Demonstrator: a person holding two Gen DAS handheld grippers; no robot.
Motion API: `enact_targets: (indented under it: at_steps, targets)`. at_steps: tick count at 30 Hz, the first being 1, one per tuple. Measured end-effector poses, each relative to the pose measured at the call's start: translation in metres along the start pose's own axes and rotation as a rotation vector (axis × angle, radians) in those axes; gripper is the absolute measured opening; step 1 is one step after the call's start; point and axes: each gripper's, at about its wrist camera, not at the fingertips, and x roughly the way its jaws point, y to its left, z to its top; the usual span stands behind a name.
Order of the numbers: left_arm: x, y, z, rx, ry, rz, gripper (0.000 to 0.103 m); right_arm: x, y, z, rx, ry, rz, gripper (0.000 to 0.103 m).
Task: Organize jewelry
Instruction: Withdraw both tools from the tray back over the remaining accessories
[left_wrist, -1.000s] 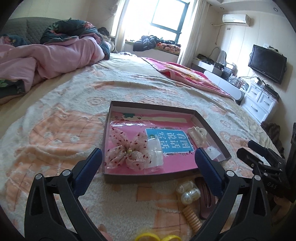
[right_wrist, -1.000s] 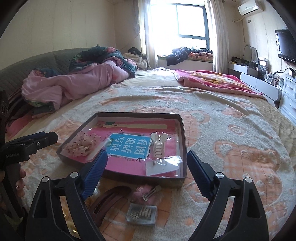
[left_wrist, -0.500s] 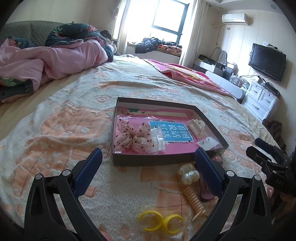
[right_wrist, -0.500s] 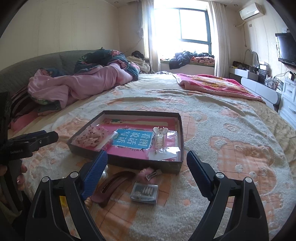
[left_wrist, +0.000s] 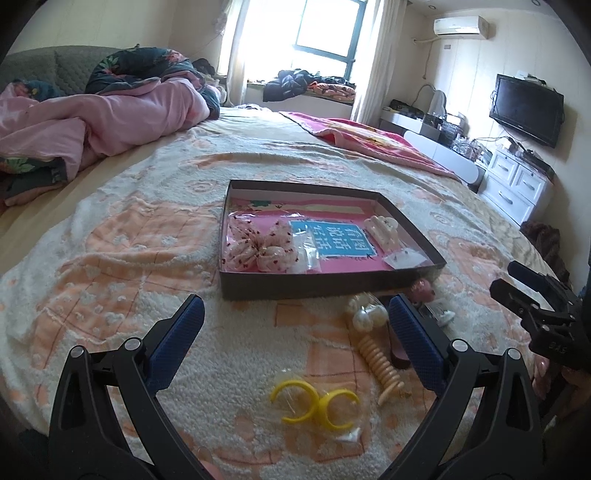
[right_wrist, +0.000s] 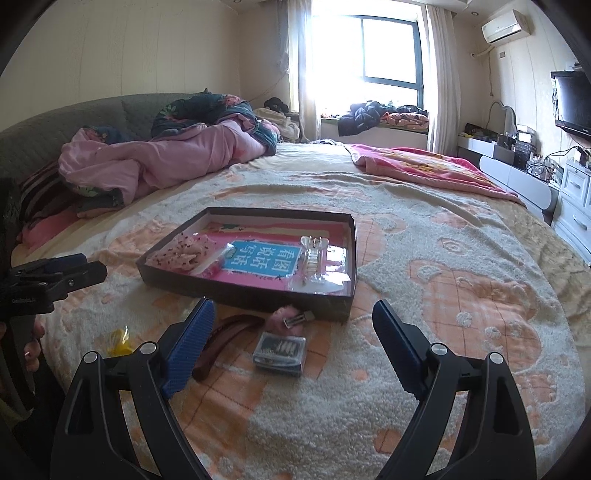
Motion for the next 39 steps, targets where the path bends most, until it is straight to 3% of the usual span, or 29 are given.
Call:
enact_targets:
  at_steps: [31, 39]
  targets:
    - [0.016, -0.024, -0.065, 0.223, 0.168, -0.006, 0.092, 0.013, 0.007, -0.032, 0.008, 0.1, 0.045, 0.085]
    - [0.03, -0.02, -0.073, 0.225, 0.209, -0.015, 0.092, 0.033, 0.009, -0.039, 0.019, 0.14, 0.028, 0.085]
